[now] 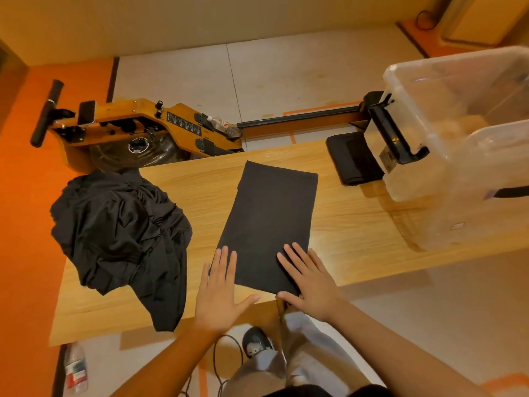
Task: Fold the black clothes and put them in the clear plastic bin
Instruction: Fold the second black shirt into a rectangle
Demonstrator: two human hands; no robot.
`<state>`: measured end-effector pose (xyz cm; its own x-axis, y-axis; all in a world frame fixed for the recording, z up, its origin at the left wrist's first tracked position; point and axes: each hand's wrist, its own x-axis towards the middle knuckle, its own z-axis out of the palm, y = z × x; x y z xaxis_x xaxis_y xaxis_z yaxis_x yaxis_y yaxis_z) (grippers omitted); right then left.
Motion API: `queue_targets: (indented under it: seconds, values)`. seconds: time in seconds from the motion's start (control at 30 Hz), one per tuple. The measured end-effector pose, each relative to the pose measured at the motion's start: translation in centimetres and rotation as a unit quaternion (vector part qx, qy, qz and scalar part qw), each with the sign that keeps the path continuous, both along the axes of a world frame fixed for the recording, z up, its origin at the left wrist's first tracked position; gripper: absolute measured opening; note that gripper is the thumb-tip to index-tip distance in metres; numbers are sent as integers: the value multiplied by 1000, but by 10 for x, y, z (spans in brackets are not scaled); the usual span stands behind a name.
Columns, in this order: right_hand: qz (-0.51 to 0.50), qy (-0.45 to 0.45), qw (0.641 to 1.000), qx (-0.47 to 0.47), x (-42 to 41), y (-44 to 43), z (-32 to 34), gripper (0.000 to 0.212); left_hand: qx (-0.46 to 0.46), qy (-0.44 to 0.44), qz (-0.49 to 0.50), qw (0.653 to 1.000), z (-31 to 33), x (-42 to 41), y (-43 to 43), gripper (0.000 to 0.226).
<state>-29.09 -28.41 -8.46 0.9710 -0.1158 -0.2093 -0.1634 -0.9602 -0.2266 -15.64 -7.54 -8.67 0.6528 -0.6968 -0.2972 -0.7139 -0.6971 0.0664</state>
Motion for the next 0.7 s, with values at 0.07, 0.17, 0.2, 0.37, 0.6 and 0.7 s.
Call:
queue_targets:
  seconds: [0.07, 0.17, 0.2, 0.37, 0.6, 0.7]
  values:
    - [6, 7, 1000, -5, 2, 16, -4, 88, 5, -8, -40, 999, 1, 11, 6, 110]
    - [12, 15, 999, -31, -1, 25, -11, 95, 5, -5, -83, 997, 1, 20, 14, 116]
    - [5, 14, 999, -35, -2, 25, -13, 100, 3, -6, -92, 996, 1, 20, 17, 117]
    - [4, -13, 999, -48, -20, 20, -18, 123, -34, -36, -150, 987, 2, 10, 36, 104]
    - [68, -39, 994, 71, -53, 4, -11, 79, -84, -88, -176, 977, -1, -10, 51, 81]
    - [53, -30, 991, 120, -59, -1, -3, 68, -73, -63, -193, 976, 9, -12, 51, 74]
